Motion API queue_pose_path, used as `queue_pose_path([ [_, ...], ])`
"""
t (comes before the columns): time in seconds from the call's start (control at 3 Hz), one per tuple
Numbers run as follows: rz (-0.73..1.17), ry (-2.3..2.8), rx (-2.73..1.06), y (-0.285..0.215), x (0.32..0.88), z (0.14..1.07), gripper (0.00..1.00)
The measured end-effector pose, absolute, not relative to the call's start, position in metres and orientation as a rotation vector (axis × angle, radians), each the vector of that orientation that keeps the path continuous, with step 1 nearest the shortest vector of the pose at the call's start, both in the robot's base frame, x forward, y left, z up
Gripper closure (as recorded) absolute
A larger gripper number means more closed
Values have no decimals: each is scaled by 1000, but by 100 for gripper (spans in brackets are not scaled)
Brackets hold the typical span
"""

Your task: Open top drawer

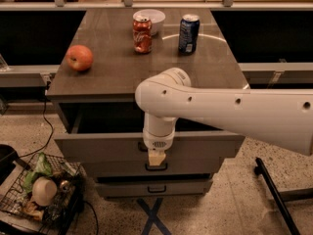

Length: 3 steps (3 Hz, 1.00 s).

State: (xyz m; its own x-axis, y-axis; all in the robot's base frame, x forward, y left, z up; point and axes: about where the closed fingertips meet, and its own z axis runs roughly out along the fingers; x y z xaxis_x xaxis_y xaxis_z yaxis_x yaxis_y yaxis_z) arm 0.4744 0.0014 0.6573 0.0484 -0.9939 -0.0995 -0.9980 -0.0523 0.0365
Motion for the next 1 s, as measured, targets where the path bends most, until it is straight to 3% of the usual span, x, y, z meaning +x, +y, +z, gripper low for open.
queue_pose_path([
  [0.33,151,2134,-2246,1,474,657,88],
  [0.67,146,2135,-2245,1,472,657,100],
  [1.0,130,2138,-2240,1,468,658,100],
])
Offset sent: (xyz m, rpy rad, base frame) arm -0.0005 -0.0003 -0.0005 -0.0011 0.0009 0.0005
